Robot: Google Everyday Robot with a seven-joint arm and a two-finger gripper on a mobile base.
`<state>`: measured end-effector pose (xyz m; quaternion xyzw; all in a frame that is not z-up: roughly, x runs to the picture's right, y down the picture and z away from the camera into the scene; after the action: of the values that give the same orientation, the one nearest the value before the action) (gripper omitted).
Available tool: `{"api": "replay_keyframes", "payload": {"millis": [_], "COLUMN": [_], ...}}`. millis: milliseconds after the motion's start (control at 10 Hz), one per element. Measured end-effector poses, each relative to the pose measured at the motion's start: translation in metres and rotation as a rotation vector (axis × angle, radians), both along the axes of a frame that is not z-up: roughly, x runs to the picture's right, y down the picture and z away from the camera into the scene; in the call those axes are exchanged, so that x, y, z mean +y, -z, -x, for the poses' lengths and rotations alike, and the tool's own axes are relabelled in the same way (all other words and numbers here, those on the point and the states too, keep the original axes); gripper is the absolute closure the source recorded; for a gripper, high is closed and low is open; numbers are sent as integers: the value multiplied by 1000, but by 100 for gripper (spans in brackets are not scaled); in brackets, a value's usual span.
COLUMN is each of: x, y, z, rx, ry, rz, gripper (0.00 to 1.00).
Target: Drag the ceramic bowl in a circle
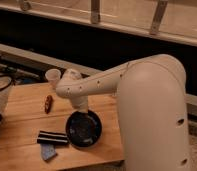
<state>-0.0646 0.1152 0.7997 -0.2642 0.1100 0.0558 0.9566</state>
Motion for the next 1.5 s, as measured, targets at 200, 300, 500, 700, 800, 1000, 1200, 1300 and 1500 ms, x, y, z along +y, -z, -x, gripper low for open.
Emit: {"api": "replay_keyframes", "payload": {"millis": [200, 300, 500, 700, 800, 1000, 1200, 1300, 1500], "x": [-23, -42, -73, -106, -113, -131, -139, -132, -125], "y": [-6, -14, -31, -46, -50, -55, -50, -48, -45], "z": [-5, -1, 10, 39, 50, 73, 76, 75, 66], "rx": [23, 27, 33, 4, -12, -123, -244, -260, -215], "ry": [-5, 0, 6, 1, -3, -80, -150, -158, -138], "rz": [-24, -32, -41, -51, -52, -83, -110, -105, -98], "gripper": [100, 100, 100, 100, 100, 100, 93, 82, 75]}}
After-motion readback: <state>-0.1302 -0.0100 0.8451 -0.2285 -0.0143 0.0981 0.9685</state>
